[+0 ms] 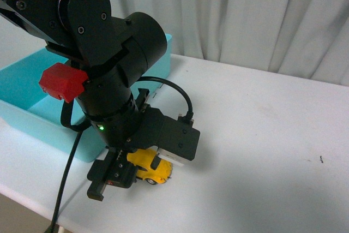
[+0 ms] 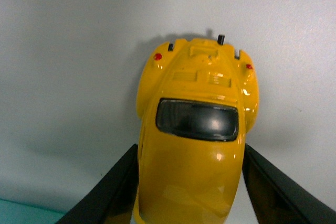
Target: Wind up and store yellow beetle toy
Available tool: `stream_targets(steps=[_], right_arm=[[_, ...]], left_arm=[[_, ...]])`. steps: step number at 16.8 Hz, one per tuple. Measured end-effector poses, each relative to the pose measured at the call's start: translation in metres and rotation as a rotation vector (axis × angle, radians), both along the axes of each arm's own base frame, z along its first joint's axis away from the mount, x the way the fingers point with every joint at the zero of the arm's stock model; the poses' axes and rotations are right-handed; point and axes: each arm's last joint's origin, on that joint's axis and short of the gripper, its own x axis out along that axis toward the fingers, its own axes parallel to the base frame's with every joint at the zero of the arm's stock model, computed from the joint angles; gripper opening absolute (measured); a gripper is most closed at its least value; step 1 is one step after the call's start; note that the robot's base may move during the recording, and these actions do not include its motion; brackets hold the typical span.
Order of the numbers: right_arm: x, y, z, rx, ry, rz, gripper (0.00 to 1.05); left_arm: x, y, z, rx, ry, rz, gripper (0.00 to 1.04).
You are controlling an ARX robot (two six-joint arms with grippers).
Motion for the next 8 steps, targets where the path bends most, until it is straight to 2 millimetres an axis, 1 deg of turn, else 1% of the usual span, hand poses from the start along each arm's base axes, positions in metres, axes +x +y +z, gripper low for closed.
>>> stream_targets(steps=[1, 2, 3, 5, 6, 7, 8], right_arm=[[0.000, 0.000, 0.000, 0.000, 0.000, 0.000, 0.98], [0.000, 0.000, 0.000, 0.000, 0.000, 0.000, 0.98], [0.000, 0.000, 0.000, 0.000, 0.000, 0.000, 0.98], [0.000, 0.000, 0.000, 0.000, 0.000, 0.000, 0.98], [0.000, 0.000, 0.000, 0.000, 0.000, 0.000, 0.98], [0.000, 0.000, 0.000, 0.000, 0.000, 0.000, 0.98], [0.000, 0.000, 0.000, 0.000, 0.000, 0.000, 0.98]], left_arm=[[0.001, 0.002, 0.000, 0.002, -0.002, 0.006, 0.49], [0.002, 0.004, 0.001, 0.000, -0.007, 0.013, 0.44], [0.002, 0.003, 0.001, -0.006, -0.004, 0.014, 0.41], [0.000, 0.003, 0.003, -0.035, 0.023, 0.039, 0.41], [-0.006, 0.001, 0.012, -0.117, 0.078, 0.081, 0.41], [0.011, -0.003, 0.076, -0.375, -0.021, 0.156, 0.41], [0.019, -0.001, 0.098, -0.448, -0.078, 0.174, 0.41]])
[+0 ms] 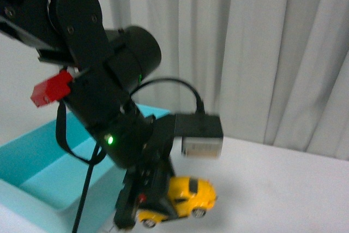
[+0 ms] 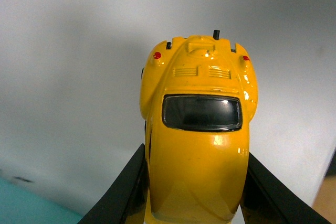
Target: Wind up and store yellow beetle toy
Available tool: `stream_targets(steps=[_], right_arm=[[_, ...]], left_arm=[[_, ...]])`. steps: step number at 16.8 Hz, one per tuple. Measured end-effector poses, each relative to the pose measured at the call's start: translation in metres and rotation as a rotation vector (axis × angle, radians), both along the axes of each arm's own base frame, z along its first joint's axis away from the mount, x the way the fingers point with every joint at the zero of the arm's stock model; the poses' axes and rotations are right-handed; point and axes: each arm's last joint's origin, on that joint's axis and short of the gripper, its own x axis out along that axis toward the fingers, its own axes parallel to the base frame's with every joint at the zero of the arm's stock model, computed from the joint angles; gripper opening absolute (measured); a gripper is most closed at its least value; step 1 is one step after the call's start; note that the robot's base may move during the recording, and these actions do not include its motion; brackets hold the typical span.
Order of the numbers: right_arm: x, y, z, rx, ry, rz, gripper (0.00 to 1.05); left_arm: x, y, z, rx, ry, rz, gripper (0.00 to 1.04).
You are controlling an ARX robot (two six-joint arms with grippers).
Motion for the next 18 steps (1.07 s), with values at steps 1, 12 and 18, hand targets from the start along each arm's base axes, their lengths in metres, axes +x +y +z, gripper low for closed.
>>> stream_targets(steps=[1, 12, 18], right_arm=[[0.000, 0.000, 0.000, 0.000, 0.000, 0.000, 0.98], [0.000, 0.000, 0.000, 0.000, 0.000, 0.000, 0.98], [0.000, 0.000, 0.000, 0.000, 0.000, 0.000, 0.98]], left_arm=[[0.002, 0.001, 0.006, -0.017, -0.015, 0.008, 0.41], [0.060, 0.150, 0.031, 0.049, -0.271, 0.854, 0.41], [0.062, 0.157, -0.032, 0.148, -0.192, 1.000, 0.41]])
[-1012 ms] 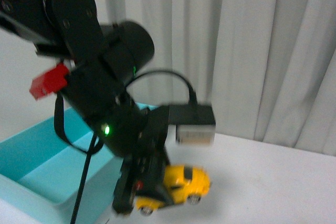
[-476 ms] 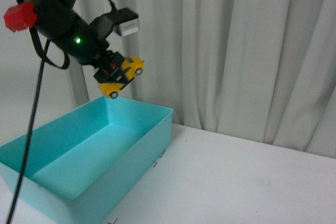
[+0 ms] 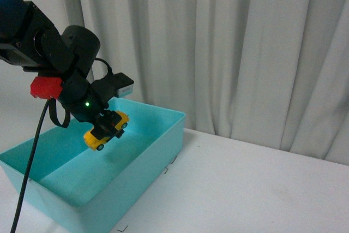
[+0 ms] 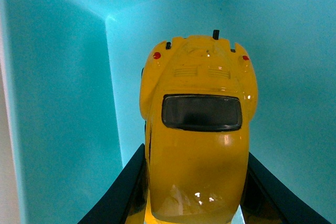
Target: Wind up and store yellow beetle toy
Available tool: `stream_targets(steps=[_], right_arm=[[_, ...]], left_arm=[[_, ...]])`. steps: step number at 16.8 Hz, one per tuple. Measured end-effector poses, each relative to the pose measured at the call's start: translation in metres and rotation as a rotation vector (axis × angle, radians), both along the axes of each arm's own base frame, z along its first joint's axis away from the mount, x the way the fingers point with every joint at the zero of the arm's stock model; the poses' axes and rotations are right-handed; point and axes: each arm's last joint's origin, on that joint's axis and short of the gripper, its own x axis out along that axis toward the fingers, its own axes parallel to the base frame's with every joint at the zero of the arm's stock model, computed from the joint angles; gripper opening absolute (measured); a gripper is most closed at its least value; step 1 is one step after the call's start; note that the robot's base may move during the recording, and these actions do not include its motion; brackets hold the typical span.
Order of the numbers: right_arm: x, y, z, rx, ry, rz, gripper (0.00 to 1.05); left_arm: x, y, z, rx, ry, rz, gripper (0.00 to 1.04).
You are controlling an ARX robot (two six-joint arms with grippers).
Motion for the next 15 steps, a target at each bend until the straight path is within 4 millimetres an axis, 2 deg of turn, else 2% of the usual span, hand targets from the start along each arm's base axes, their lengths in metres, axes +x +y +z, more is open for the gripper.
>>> stream_targets(steps=[4, 5, 10, 12, 15], right_arm=[[0.000, 0.000, 0.000, 0.000, 0.000, 0.000, 0.98], [0.000, 0.000, 0.000, 0.000, 0.000, 0.000, 0.98], [0.000, 0.000, 0.000, 0.000, 0.000, 0.000, 0.98], [0.000, 0.000, 0.000, 0.000, 0.000, 0.000, 0.98], [0.000, 0.000, 0.000, 0.000, 0.000, 0.000, 0.98]], left_arm=[[0.003, 0.001, -0.021, 0.019, 0.018, 0.032, 0.41], [0.002, 0.001, -0.022, 0.014, 0.023, 0.036, 0.45], [-0.002, -0.002, -0.021, -0.079, 0.036, 0.052, 0.99], [-0.005, -0.004, 0.000, -0.106, -0.051, 0.034, 0.98], [-0.022, -0.012, 0.062, -0.149, -0.252, 0.018, 0.98]])
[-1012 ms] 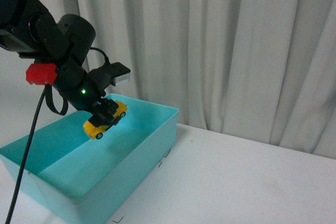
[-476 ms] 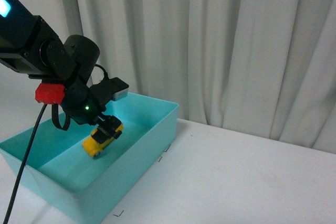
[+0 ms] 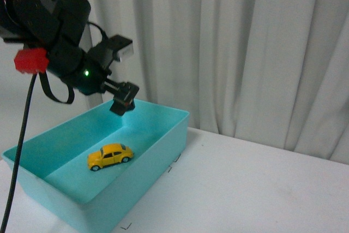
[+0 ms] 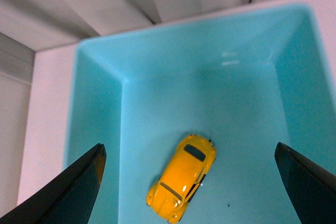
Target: Wind up and store yellow beetle toy
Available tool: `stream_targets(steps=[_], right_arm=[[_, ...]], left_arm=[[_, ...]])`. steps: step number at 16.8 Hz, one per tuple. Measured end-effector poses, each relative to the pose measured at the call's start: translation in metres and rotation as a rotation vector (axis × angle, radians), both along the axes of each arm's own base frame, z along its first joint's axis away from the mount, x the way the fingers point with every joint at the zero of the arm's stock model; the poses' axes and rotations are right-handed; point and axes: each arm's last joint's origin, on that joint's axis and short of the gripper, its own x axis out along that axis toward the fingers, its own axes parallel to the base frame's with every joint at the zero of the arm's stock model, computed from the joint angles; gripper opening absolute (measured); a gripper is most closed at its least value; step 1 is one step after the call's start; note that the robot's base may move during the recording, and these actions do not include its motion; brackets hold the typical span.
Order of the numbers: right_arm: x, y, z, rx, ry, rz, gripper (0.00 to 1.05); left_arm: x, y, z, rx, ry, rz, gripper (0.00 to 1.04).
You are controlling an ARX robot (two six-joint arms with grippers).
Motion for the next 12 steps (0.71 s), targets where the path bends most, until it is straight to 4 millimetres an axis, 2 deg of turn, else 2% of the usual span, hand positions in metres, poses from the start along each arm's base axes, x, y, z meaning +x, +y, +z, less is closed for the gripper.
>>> stream_targets(steps=[2, 3, 4, 5, 7, 8, 9, 10, 12], right_arm=[[0.000, 0.000, 0.000, 0.000, 0.000, 0.000, 0.98], [0.000, 0.000, 0.000, 0.000, 0.000, 0.000, 0.98], [0.000, 0.000, 0.000, 0.000, 0.001, 0.000, 0.98], [0.000, 0.000, 0.000, 0.000, 0.000, 0.000, 0.98], [0.000, 0.000, 0.000, 0.000, 0.000, 0.000, 0.98], [0.000, 0.000, 0.000, 0.000, 0.001, 0.000, 0.98], [0.000, 0.000, 0.000, 0.000, 0.001, 0.000, 0.98], [0.000, 0.000, 0.000, 0.000, 0.000, 0.000, 0.98], [0.000, 0.000, 0.000, 0.000, 0.001, 0.000, 0.98]], left_arm=[[-0.022, -0.013, 0.048, -0.032, -0.126, -0.011, 0.98], [-0.031, -0.023, 0.070, -0.061, -0.347, -0.028, 0.93], [-0.100, -0.064, 0.087, -0.208, -0.718, -0.042, 0.62], [-0.121, -0.068, 0.080, -0.234, -0.778, -0.038, 0.48], [-0.144, -0.071, 0.035, -0.260, -0.701, 0.008, 0.19], [-0.155, -0.073, 0.020, -0.268, -0.683, 0.010, 0.06], [-0.166, -0.083, 0.017, -0.270, -0.714, 0.009, 0.02], [-0.175, -0.086, 0.014, -0.277, -0.732, -0.014, 0.02], [-0.189, -0.084, -0.004, -0.269, -0.708, 0.013, 0.02]])
